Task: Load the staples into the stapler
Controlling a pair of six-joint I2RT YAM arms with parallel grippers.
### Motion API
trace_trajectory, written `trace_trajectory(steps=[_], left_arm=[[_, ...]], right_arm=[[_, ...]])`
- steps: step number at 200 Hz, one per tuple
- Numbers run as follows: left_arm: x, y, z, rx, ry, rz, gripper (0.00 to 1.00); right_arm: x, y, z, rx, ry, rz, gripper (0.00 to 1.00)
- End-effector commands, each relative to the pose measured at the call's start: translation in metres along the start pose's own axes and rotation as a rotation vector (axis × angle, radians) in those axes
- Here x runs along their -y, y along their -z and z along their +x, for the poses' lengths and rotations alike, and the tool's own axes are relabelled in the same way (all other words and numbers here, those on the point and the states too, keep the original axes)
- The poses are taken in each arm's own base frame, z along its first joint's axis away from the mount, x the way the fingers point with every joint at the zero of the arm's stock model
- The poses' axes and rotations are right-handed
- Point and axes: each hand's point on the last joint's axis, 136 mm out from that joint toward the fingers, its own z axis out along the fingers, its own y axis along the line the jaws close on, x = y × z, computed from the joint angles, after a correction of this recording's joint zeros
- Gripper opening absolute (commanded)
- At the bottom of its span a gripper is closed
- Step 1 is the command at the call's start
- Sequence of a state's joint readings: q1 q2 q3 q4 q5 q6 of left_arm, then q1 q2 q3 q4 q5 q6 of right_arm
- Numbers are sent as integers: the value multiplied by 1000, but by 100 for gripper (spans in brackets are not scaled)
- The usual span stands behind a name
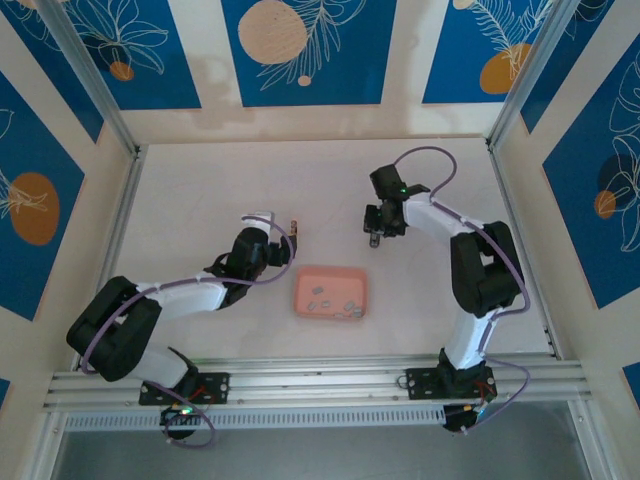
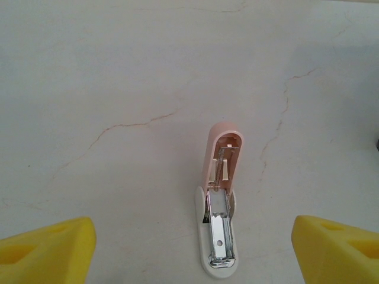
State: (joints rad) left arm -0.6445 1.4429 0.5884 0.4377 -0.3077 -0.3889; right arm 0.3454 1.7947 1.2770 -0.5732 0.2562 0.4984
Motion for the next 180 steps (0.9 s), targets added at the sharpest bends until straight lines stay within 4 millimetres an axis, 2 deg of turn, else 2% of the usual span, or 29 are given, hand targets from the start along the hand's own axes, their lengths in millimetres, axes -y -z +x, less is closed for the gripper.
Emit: trace_trajectory(steps=[1,48,106,144,180], left_arm=[[6,2,-17,38,2,25,85],[7,1,-16,35,6,29,85],[5,2,-16,33,2,21,85],[5,1,-15,33,2,19,85],[4,1,-13,29,4,18,85]], right_arm=[[-3,19,-9,11,-21,-41,33],[0,1,-2,-67,-21,14,33],[6,-24,6,-140,-17,86,38],[1,-36,13,-173,-15,64,38],[3,-41,18,-192,-12,72,32]])
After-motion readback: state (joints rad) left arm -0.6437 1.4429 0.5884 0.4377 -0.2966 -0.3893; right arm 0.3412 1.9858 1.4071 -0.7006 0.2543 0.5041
